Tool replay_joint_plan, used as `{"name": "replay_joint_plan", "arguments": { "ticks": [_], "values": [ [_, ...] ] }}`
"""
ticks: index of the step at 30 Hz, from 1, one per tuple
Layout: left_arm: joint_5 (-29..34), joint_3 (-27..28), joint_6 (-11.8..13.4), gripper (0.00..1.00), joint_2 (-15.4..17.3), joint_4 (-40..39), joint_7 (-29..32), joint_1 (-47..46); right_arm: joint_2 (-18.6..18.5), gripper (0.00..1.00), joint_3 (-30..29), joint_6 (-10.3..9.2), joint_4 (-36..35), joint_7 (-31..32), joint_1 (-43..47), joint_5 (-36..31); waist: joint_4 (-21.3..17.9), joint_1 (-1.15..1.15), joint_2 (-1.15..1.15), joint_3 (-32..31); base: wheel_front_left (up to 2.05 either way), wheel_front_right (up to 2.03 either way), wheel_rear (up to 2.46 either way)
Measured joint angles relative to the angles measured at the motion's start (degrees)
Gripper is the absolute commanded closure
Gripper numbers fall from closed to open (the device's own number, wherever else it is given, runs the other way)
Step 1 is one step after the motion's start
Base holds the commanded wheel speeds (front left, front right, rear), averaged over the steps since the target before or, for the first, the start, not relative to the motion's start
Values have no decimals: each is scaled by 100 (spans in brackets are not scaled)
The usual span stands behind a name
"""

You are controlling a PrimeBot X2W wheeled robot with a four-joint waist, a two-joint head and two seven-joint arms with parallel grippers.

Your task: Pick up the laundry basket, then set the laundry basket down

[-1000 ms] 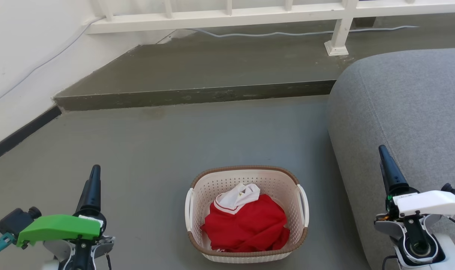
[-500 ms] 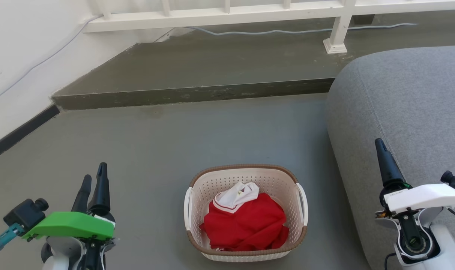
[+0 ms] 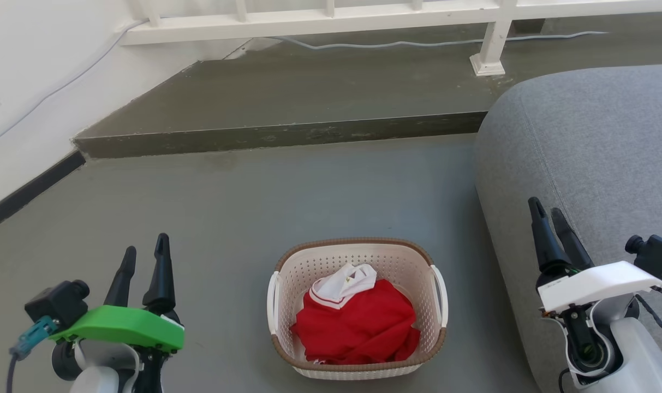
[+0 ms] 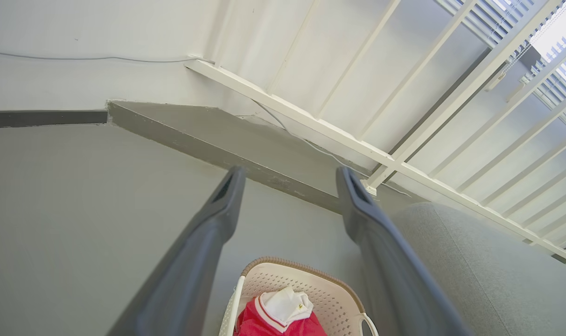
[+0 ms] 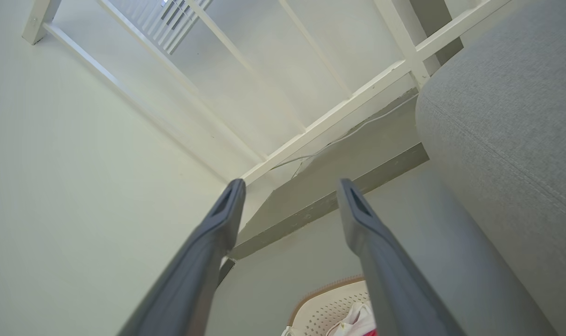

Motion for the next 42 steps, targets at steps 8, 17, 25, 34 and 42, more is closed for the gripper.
{"name": "replay_joint_plan", "arguments": {
  "ticks": [8,17,25,34,42],
  "values": [
    [672,-114,30,0,-4,-10,-148,-18,5,0,96,0,63,-151,-1,-642,-5,0,0,17,0,0,0],
    [1349,-153,32,0,-9,-25,-345,-113,10,0,158,0,129,-349,-33,-1379,-7,0,0,33,0,0,0],
    [1939,-204,49,0,-11,-42,-501,-114,26,0,242,1,155,-498,-117,-2012,-7,0,0,40,0,0,0],
    [2495,-282,49,0,-12,-68,-670,-115,42,0,282,1,160,-662,-141,-2650,-23,0,0,39,0,0,0],
    [2495,-264,49,0,-12,-67,-670,-115,66,0,245,1,187,-664,-141,-2714,-35,0,0,22,0,0,0]
  ]
}}
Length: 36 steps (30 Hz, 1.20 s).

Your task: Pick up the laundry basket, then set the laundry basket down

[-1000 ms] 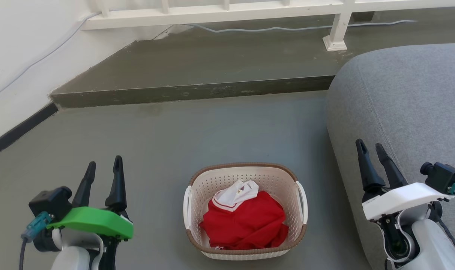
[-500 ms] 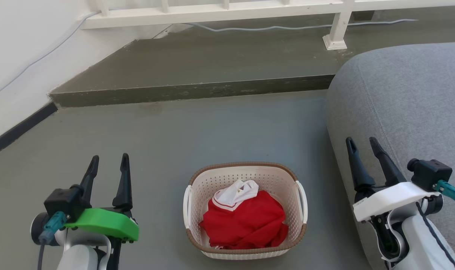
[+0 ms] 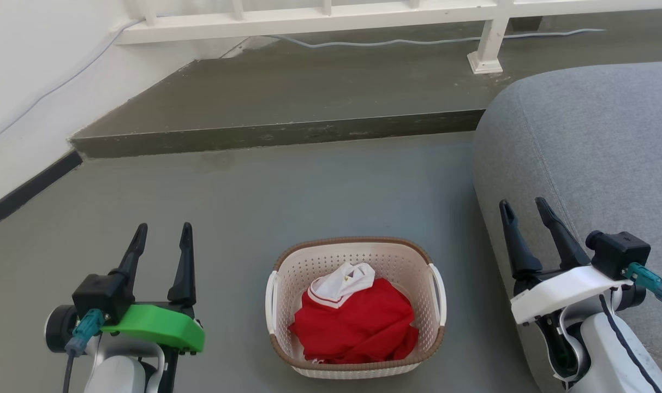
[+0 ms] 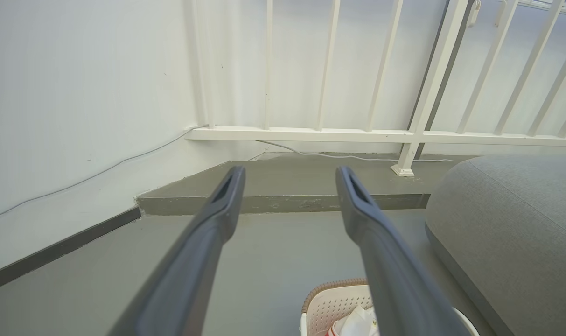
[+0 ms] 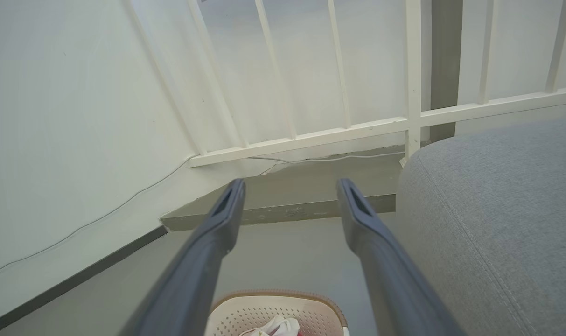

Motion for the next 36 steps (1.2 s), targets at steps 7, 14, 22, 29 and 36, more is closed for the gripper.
{"name": "replay_joint_plan", "arguments": {
  "ticks": [7,14,22,29,36],
  "values": [
    [0,56,0,0,-1,5,0,0,57,0,-60,0,3,0,0,-54,-7,0,0,8,0,0,0],
    [-25,56,0,0,-2,8,0,0,97,0,-88,1,14,0,-1,-92,-16,0,0,8,0,0,0],
    [-74,37,0,0,-3,7,0,0,112,0,-98,1,23,0,-1,-135,-40,0,0,23,0,0,0],
    [-85,20,24,0,-3,-65,0,-6,127,0,-81,1,12,0,-21,-140,-78,0,0,190,0,0,0],
    [-130,-26,30,0,-4,-136,0,-137,134,0,-144,1,-5,0,-108,-137,-118,0,0,529,0,0,0]
  ]
}}
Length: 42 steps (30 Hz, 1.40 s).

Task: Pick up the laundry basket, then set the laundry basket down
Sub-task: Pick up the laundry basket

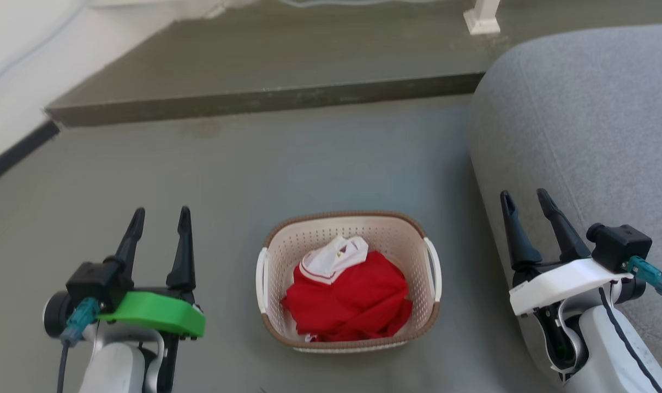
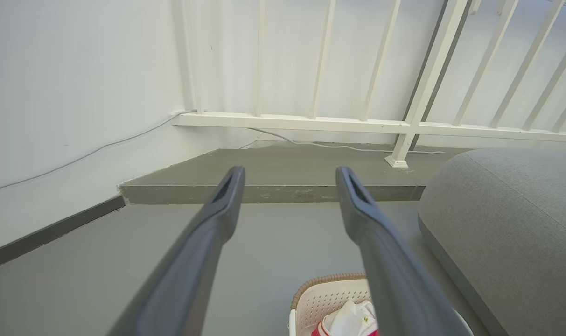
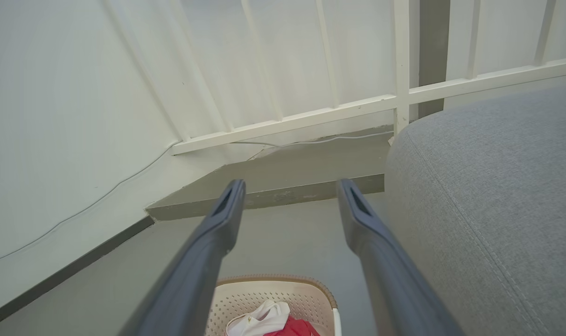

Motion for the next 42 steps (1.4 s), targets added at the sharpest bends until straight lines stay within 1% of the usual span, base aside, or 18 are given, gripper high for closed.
{"name": "replay_joint_plan", "arguments": {
  "ticks": [9,19,24,31,42],
  "values": [
    [14,-10,0,0,-3,-3,0,-378,24,0,-38,0,65,0,-366,9,-64,0,0,633,0,0,0],
    [47,-89,-35,0,-14,248,-1,-911,43,0,-143,1,517,0,-762,35,-91,0,0,1409,0,0,0],
    [47,-190,-63,0,-21,522,-1,-1196,60,0,-144,1,771,0,-1055,35,-65,0,0,1784,0,0,0],
    [-92,-279,-109,0,-35,1160,-1,-1473,78,0,-36,1,1247,-8,-1506,68,-20,1,0,2280,0,0,0],
    [-149,-576,-166,0,-62,1947,-1,-2256,90,0,77,1,2023,-10,-2177,157,19,1,0,2998,0,0,0]
  ]
}}
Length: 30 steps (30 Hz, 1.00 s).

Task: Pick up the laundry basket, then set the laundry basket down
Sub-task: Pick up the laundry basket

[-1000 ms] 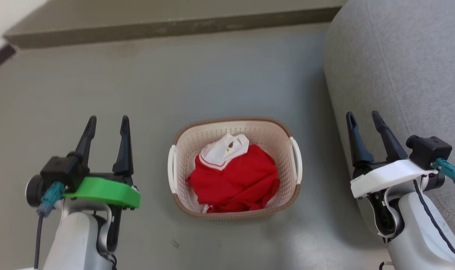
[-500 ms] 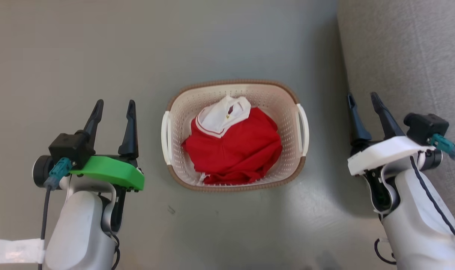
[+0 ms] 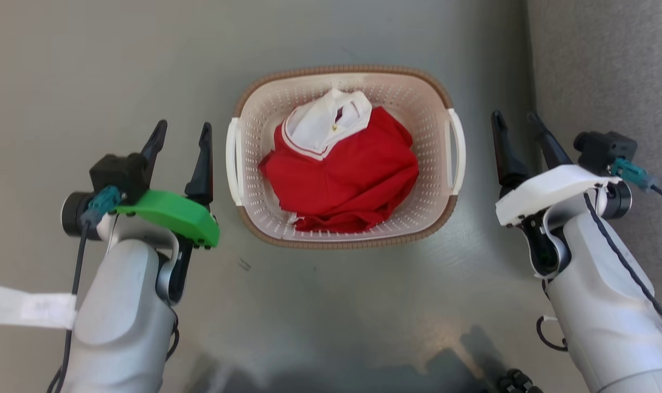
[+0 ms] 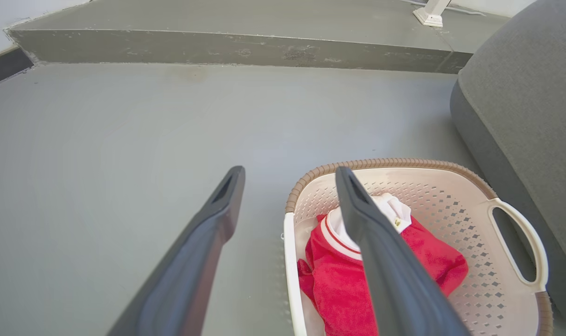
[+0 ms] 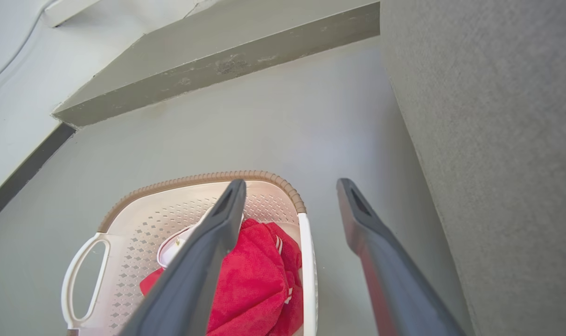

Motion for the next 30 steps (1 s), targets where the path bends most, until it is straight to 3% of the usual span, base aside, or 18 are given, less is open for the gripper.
{"name": "replay_joint_plan", "arguments": {
  "ticks": [13,30],
  "values": [
    [-12,-204,-52,0,-37,851,0,-749,33,0,159,0,762,-16,-711,118,10,0,0,691,0,0,0],
    [-503,-656,-102,0,-55,1870,107,-1585,57,0,692,5,1708,1,-1585,369,-50,0,0,1430,0,0,0]
  ]
}}
